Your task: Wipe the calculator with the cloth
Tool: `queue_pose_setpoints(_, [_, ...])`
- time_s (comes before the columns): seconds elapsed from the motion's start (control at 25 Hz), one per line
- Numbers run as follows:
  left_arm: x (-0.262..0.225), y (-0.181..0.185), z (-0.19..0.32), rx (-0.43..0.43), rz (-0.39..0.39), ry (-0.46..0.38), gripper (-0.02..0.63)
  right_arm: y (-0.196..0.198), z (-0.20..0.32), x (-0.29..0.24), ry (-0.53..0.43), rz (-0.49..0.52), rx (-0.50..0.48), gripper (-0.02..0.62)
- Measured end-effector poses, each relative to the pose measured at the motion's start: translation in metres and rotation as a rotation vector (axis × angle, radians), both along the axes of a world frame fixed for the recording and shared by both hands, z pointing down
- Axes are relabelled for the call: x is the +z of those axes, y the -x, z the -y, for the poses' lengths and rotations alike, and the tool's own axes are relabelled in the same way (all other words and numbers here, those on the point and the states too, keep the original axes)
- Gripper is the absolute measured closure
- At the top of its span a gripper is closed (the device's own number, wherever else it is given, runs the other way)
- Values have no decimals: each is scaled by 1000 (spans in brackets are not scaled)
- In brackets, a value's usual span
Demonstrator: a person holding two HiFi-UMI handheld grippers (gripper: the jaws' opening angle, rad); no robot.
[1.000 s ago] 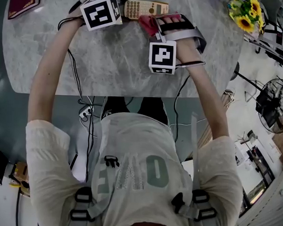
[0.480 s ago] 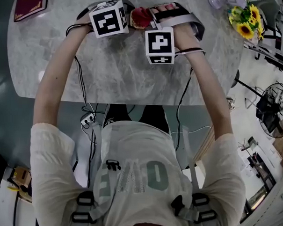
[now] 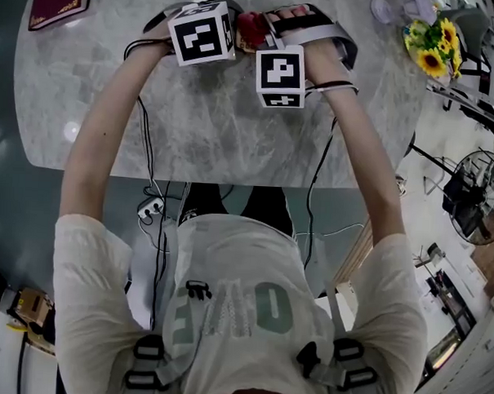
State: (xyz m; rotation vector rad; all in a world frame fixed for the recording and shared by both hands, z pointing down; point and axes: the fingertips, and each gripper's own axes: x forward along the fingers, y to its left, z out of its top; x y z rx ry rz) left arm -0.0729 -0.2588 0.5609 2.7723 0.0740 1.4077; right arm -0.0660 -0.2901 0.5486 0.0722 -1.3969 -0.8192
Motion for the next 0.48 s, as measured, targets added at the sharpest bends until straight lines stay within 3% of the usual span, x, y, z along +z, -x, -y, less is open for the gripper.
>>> queue_pose_setpoints(0.48, [-1, 0, -1, 1, 6, 8, 270, -1, -2, 2, 1, -3, 8, 541])
